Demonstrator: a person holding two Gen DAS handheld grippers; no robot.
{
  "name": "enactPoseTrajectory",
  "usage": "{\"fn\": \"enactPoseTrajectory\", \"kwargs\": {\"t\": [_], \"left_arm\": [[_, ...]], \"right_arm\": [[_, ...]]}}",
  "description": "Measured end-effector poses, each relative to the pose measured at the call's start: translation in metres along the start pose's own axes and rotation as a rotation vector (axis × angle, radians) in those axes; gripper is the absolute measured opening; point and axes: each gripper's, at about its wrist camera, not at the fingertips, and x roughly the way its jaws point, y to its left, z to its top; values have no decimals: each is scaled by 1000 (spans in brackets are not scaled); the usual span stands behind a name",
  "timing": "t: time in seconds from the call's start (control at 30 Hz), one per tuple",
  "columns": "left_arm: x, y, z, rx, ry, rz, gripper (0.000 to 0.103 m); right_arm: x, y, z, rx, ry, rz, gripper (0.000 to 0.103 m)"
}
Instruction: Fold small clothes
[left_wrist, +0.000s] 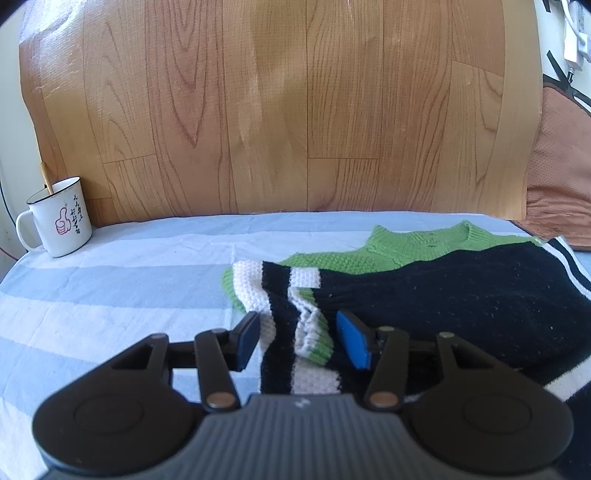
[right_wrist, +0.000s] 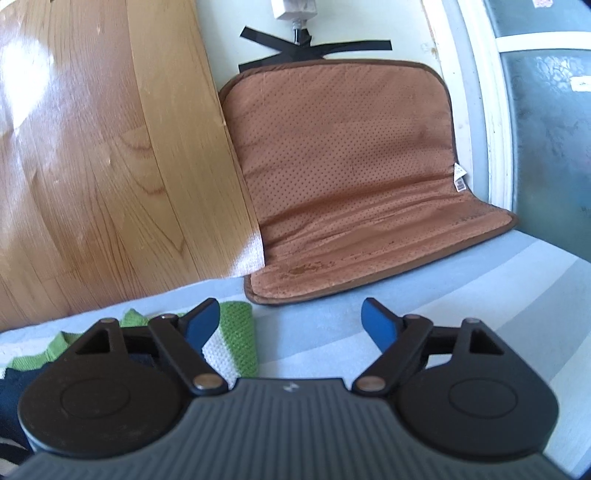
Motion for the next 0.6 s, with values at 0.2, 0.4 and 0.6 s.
{"fn": "enactPoseTrajectory", "kwargs": {"t": [0.2, 0.4, 0.6], "left_arm": [[0, 0, 0, 0, 0, -1, 48], [0, 1, 0, 1, 0, 0, 49], [1, 1, -1, 4, -1, 0, 49]], "right_arm": [[-5, -7, -2, 65, -26, 8, 100], [5, -27, 0, 202, 58, 54, 103], [-2, -18, 2, 162, 40, 28, 103]]}}
